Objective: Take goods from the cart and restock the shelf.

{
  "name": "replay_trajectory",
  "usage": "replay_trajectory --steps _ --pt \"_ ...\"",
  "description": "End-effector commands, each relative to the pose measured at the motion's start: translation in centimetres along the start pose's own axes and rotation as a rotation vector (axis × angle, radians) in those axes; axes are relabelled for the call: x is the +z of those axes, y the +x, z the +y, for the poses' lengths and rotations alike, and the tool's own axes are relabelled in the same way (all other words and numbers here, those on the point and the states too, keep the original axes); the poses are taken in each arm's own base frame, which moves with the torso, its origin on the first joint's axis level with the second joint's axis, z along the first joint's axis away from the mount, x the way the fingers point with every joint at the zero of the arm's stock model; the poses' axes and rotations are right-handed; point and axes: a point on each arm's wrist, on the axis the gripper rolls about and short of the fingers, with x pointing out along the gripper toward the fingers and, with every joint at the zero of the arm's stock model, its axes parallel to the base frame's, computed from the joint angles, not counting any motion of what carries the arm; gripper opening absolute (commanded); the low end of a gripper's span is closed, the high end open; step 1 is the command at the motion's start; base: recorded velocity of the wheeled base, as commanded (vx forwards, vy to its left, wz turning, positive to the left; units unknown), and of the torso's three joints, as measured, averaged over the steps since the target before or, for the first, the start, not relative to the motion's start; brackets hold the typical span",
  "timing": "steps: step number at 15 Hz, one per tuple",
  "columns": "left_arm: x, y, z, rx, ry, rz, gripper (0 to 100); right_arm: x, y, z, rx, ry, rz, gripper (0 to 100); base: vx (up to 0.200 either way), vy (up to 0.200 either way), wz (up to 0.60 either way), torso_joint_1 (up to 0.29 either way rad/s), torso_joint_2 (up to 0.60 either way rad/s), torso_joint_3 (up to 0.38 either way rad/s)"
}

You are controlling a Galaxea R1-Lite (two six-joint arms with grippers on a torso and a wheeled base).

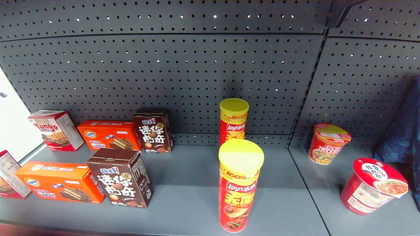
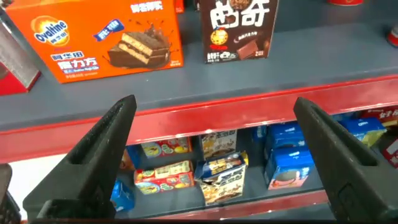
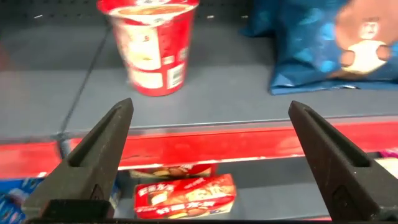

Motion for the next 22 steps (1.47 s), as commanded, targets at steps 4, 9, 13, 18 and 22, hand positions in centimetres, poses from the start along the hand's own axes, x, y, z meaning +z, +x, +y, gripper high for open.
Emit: replay_trajectory --steps 4,9,13,18,22 --pt "-0.05 0.06 0.02 0.002 -0.009 0.009 100 -0.08 0.05 -0.16 -0.074 -0.041 0.012 100 0.0 0.0 0.0 0.0 0.0 0.0" --pt "-0.04 0.05 0.0 -0.008 -0.039 0.005 100 -0.11 0.06 -0.12 -0.057 0.041 0.012 100 0.0 0.0 0.0 0.0 0.0 0.0" --pt "-0.01 0.05 -0.01 -0.013 -0.04 0.007 100 -0.11 0.06 -0.06 -0.032 0.101 0.011 100 -0.1 0.0 0.0 0.002 0.0 -0.001" --pt "0.0 0.04 -0.01 -0.011 -0.042 0.004 100 -0.71 0.03 0.2 0.083 0.021 0.07 100 0.0 0.0 0.0 0.0 0.0 0.0" --pt "-0.04 0.05 -0.01 -0.01 -0.043 0.005 100 -0.87 -0.52 0.04 0.176 0.02 -0.005 100 0.0 0.0 0.0 0.0 0.0 0.0"
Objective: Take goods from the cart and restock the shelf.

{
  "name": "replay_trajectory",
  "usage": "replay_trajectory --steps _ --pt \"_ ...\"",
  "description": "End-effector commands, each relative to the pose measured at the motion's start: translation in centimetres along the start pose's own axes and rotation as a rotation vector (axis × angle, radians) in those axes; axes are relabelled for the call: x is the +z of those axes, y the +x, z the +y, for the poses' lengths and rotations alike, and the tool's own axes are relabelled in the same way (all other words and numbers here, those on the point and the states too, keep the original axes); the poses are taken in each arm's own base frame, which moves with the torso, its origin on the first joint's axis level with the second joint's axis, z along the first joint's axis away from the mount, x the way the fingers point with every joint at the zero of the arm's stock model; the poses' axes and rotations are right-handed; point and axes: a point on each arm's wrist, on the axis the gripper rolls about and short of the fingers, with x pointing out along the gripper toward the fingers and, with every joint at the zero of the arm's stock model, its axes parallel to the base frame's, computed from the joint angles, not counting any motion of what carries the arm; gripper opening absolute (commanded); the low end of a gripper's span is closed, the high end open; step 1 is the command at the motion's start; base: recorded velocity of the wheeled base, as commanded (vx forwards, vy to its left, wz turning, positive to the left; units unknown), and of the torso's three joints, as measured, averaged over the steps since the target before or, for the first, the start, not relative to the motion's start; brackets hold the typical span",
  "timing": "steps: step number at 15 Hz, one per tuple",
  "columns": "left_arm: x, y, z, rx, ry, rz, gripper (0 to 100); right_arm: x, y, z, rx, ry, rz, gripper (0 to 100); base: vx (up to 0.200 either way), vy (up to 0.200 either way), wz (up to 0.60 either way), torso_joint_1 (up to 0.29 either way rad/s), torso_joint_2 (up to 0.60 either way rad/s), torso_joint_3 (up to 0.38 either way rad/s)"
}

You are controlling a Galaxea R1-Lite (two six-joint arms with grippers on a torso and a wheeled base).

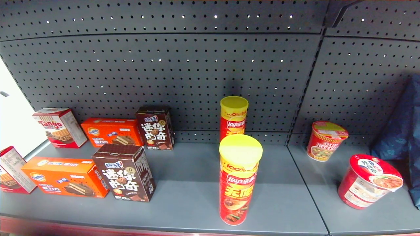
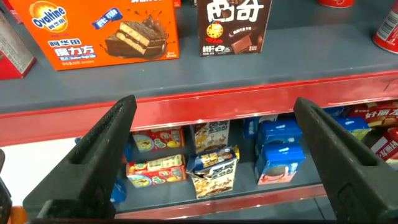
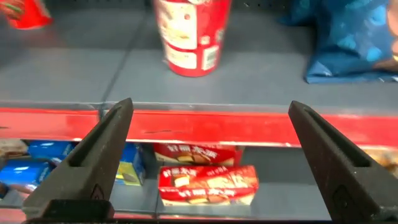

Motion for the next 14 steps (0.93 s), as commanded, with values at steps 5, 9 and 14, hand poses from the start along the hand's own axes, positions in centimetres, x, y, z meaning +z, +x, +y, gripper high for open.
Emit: replay_trajectory --steps 5,9,14 --pt "-0.05 0.03 0.0 0.0 0.001 0.005 100 -0.1 -0.31 -0.02 0.007 0.004 -0.041 100 0.0 0.0 0.0 0.0 0.0 0.0" --pt "0.01 0.02 -0.01 -0.006 0.007 0.002 100 -0.1 -0.31 -0.02 0.007 0.003 -0.041 100 0.0 0.0 0.0 0.0 0.0 0.0" --pt "-0.05 0.04 -0.01 -0.004 0.004 0.006 100 -0.1 -0.31 -0.01 0.007 0.003 -0.041 100 0.0 0.0 0.0 0.0 0.0 0.0"
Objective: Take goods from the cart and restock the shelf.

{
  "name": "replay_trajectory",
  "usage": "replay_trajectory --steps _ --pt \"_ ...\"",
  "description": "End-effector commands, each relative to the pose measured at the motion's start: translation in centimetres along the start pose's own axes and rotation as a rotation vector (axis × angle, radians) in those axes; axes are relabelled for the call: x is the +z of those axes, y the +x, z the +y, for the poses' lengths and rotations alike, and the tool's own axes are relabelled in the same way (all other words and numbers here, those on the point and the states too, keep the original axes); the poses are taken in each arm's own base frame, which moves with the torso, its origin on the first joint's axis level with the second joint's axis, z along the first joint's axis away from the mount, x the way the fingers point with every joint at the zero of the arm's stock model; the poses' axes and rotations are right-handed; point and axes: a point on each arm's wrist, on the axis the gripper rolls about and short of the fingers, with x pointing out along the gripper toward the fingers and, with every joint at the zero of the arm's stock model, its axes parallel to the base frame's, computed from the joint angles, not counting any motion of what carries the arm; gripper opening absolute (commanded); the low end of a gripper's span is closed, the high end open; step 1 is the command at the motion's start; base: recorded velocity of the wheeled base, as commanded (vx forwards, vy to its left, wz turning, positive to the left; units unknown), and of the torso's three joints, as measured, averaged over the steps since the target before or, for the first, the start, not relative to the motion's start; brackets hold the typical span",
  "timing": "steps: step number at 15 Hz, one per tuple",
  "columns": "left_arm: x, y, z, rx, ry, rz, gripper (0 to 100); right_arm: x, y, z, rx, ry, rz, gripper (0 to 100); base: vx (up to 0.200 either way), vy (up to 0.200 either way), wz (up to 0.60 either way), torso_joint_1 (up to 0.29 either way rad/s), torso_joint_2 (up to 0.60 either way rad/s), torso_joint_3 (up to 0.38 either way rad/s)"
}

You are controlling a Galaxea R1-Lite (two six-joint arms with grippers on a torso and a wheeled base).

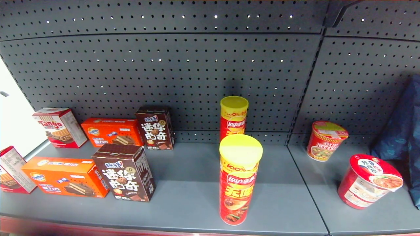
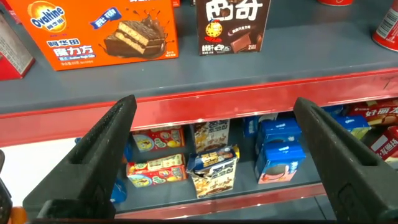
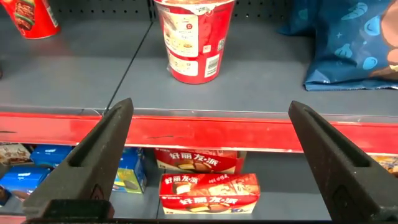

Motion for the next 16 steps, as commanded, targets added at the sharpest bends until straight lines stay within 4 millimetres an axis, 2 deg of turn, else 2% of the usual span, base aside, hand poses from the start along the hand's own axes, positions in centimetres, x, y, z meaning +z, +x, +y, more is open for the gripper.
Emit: replay_trajectory --steps 1,5,6,16 --pt "0.0 0.01 -0.01 -0.003 0.003 0.002 100 0.0 0.0 0.0 0.0 -0.001 0.0 100 0.0 0.0 0.0 0.0 0.0 0.0" --pt "0.05 0.01 -0.02 -0.008 0.001 0.002 100 0.0 0.0 -0.01 -0.002 0.0 0.0 100 0.0 0.0 0.0 0.0 0.0 0.0" --pt "0.05 0.0 -0.02 -0.008 0.001 0.0 100 0.0 0.0 -0.01 -0.002 0.0 0.0 100 0.0 0.0 -0.6 -0.002 0.0 0.002" --pt "0.05 0.0 -0.01 -0.006 -0.002 0.0 100 0.0 0.0 0.0 0.0 -0.001 0.0 100 0.0 0.0 0.0 0.0 0.0 0.0"
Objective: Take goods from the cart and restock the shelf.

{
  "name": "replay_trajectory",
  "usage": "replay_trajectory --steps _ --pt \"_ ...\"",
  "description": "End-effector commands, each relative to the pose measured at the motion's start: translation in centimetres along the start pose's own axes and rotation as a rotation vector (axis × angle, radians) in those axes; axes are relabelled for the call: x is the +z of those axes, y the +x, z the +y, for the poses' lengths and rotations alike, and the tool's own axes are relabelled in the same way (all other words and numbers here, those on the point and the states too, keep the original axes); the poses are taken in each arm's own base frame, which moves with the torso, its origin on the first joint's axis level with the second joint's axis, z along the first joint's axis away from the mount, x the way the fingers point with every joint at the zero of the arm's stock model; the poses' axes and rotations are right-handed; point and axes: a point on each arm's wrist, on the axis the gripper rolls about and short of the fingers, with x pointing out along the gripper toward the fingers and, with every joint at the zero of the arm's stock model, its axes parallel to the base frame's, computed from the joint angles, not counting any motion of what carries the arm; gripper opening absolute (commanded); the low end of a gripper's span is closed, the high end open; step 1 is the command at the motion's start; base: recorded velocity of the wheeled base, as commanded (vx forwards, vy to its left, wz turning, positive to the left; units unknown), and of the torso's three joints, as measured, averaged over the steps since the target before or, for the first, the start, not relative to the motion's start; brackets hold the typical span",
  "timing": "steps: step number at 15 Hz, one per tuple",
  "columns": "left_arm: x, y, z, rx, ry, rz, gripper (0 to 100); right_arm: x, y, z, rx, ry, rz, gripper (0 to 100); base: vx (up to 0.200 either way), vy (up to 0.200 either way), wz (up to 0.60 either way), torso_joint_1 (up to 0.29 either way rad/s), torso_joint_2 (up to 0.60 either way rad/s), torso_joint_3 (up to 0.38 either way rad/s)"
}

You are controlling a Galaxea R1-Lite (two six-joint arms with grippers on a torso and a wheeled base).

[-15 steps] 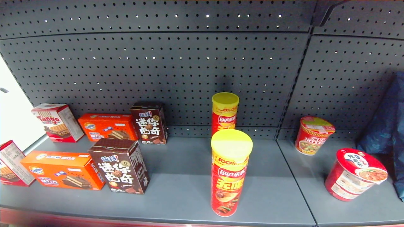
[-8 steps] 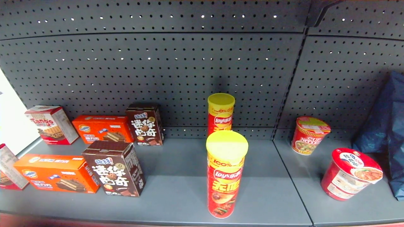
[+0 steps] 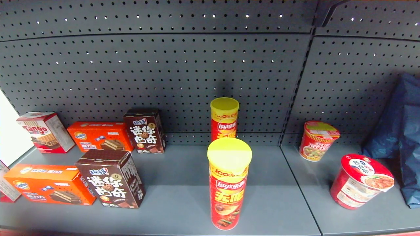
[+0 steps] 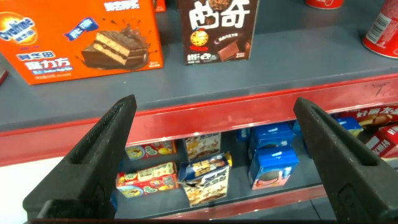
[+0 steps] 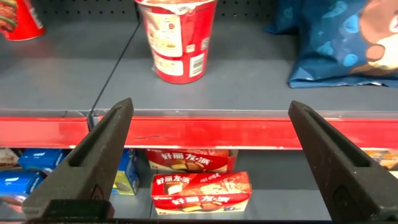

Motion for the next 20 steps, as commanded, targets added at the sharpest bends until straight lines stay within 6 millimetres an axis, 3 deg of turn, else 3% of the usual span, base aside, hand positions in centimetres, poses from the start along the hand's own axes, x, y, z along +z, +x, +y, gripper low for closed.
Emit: replay_trajectory --steps 1,20 --pt "0.02 0.01 0.0 -0.001 0.002 0.001 100 0.0 0.0 0.0 0.001 -0.001 0.0 100 0.0 0.0 0.0 0.0 0.0 0.0" --pt "0.03 0.02 0.0 -0.001 0.0 0.002 100 0.0 0.0 0.0 0.001 -0.001 0.0 100 -0.011 0.0 0.0 0.0 0.0 0.0"
